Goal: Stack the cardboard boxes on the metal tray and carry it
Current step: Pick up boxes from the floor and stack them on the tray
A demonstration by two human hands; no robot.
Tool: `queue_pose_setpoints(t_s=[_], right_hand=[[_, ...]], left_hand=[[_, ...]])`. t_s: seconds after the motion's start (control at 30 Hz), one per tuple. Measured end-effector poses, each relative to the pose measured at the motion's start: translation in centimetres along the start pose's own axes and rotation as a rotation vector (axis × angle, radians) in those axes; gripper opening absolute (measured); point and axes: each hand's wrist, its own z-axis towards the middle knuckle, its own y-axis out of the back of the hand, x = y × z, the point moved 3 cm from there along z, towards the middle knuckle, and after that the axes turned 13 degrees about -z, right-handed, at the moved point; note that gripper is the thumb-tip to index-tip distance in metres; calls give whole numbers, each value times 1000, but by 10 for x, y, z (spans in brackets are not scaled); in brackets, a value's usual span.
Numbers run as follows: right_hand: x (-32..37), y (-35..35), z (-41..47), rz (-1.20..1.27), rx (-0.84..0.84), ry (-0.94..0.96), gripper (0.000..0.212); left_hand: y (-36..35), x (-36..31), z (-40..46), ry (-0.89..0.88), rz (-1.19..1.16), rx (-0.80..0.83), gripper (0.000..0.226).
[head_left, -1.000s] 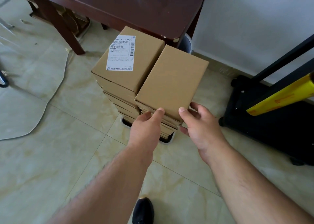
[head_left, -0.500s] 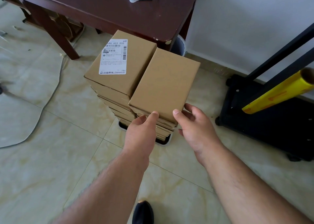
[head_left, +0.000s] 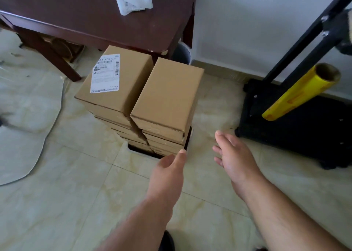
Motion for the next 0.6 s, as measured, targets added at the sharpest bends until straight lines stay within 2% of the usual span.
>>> queue_pose_setpoints(t_s=[0.13, 0.17, 0.27, 0.6], right_hand=[[-23, 39, 6, 15, -19, -12, 24], [-32, 53, 6, 11, -26, -29, 29], [-62, 97, 6, -8, -36, -47, 50], [-193, 286, 5, 26, -208, -199, 61]], left_hand=[[-49, 17, -15, -25, 54, 48, 37], [-63, 24, -18, -25, 74, 49, 38], [-109, 44, -24, -23, 105, 49, 65], [-295, 112, -63, -29, 307, 183, 71]])
